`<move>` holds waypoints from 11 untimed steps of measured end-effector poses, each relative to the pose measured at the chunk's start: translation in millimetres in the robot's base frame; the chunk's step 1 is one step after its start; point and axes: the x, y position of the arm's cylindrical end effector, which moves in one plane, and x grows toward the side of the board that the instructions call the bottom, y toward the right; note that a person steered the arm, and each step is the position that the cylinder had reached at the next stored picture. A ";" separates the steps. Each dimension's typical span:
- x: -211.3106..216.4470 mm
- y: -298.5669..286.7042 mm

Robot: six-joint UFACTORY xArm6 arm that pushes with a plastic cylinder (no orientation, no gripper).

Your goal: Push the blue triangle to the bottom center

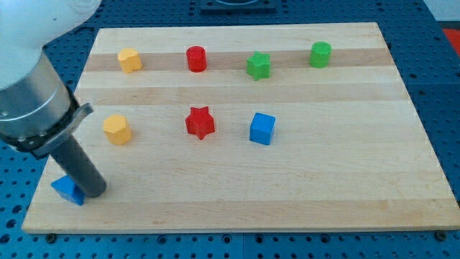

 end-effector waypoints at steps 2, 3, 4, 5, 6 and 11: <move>0.1 209.3; -21.9 299.8; -75.1 325.2; -115.2 320.9; -123.0 281.5; -60.7 277.3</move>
